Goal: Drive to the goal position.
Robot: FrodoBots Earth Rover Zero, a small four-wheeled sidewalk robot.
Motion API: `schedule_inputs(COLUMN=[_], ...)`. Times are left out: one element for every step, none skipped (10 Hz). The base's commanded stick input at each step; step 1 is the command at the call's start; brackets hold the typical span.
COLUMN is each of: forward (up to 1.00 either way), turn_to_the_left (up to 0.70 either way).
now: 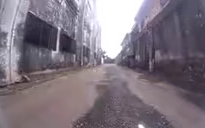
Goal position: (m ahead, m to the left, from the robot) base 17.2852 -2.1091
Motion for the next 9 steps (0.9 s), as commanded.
schedule_inputs(forward=[0.7,0.7,0.7,0.7,0.7,0.7,0.7,0.7,0.7], turn_to_the_left=[0.0,0.0,0.0,0.0,0.0,0.0,0.0,0.0,0.0])
